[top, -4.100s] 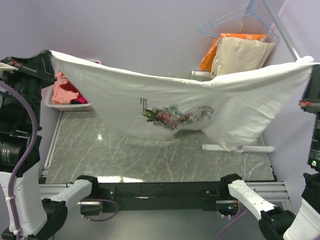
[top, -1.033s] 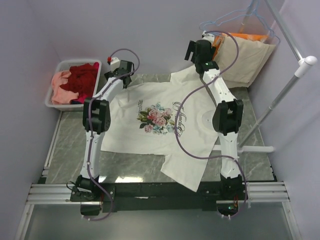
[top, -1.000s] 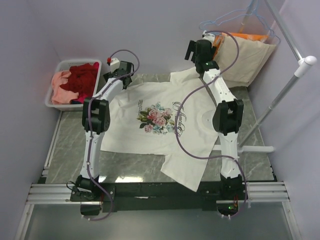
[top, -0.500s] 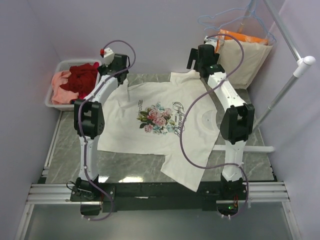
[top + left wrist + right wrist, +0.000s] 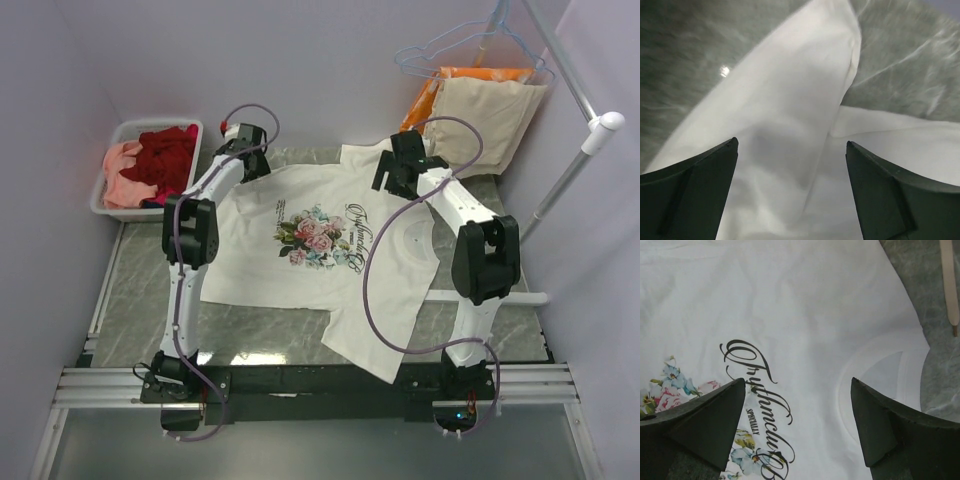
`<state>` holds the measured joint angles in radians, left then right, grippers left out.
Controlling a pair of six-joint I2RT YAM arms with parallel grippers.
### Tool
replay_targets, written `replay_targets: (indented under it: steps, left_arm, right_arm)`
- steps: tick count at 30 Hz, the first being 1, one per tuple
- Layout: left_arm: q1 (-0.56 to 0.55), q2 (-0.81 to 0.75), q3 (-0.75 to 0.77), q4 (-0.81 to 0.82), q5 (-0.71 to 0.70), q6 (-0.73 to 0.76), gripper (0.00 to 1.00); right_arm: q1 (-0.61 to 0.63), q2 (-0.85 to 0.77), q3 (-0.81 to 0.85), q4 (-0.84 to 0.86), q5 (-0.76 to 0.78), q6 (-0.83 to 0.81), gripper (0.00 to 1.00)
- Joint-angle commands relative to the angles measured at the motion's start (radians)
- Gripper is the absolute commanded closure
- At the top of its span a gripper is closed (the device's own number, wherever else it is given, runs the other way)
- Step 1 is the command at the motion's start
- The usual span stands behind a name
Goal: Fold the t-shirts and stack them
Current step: Flatten the tshirt out
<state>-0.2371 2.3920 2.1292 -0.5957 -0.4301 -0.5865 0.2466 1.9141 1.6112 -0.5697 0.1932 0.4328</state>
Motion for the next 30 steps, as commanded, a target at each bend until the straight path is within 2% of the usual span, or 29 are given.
replay_targets:
  steps: [1,7,16,21,28,30]
  left_arm:
    - [-0.002,0.058,0.051,-0.029,0.071,-0.026,0.08]
    - [-0.002,0.122,0.081,-0.047,0.054,-0.026,0.06]
    - [0.016,0.211,0.185,-0.162,-0.117,-0.094,0.04]
    - [0.024,0.242,0.178,-0.176,-0.162,-0.110,0.04]
    - [0.032,0.256,0.255,-0.181,-0.200,-0.176,0.05]
    - [0.038,0.243,0.247,-0.147,-0.165,-0.171,0.05]
  right_arm:
    - [0.020,-0.010,0.021,-0.005,-0.031,0.041,0.09]
    - [0.029,0.033,0.030,-0.038,-0.051,0.053,0.09]
    - [0.029,0.109,0.067,-0.068,-0.092,0.049,0.09]
    - [0.029,0.149,0.104,-0.088,-0.101,0.037,0.09]
    - [0.029,0.215,0.161,-0.165,-0.094,0.038,0.10]
    - [0.028,0.232,0.188,-0.208,-0.074,0.043,0.10]
